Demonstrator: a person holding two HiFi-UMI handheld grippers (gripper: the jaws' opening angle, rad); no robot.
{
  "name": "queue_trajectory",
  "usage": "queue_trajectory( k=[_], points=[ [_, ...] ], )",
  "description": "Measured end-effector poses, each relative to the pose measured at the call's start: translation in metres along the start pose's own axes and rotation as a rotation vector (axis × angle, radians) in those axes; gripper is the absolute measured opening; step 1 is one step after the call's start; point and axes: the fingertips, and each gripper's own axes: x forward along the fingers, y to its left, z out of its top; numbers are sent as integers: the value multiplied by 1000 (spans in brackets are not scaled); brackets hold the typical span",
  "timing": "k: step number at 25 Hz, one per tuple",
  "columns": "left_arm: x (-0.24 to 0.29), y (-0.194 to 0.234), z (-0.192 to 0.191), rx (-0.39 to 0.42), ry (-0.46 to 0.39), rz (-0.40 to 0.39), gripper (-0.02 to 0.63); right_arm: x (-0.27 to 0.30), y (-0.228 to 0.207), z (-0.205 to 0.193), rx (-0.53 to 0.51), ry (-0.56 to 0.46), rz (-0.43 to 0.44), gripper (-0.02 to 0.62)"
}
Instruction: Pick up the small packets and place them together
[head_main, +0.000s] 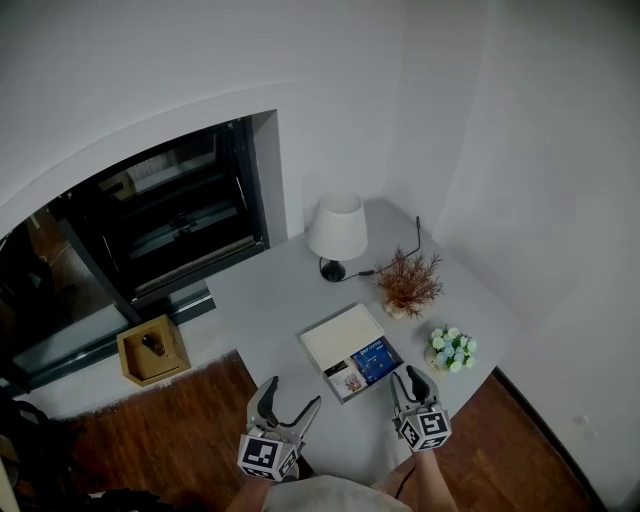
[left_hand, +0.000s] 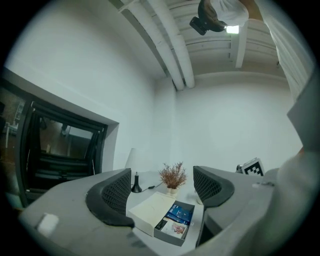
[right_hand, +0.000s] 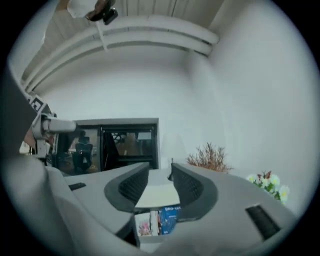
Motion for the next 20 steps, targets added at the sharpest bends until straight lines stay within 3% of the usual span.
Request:
queue_trajectory(
  k=[1,5,6,7,13,16,20],
  points=[
    [0,1,0,-3,-1,2,371,-8,6,15,4,-41,12,186],
    [-1,1,0,-7,-9,3,371,-34,29,60,8,-163,49,206],
    [-1,0,0,-3,-14,-1,371,-38,34,67,-6,-177,55,333],
    [-1,-2,1,3,-22,-7,373,-42,38,72,-27,-184,58,356],
    [3,-15,8,6,-57,-34,422,-52,50,79,-137,-157,53,356],
    [6,-18,8,3,-53,-41,422,-50,45,75,-120,-140,32,354],
    [7,-18,0,14,-5,-36,396,-44,45,65,-93,-94,67,354]
  ],
)
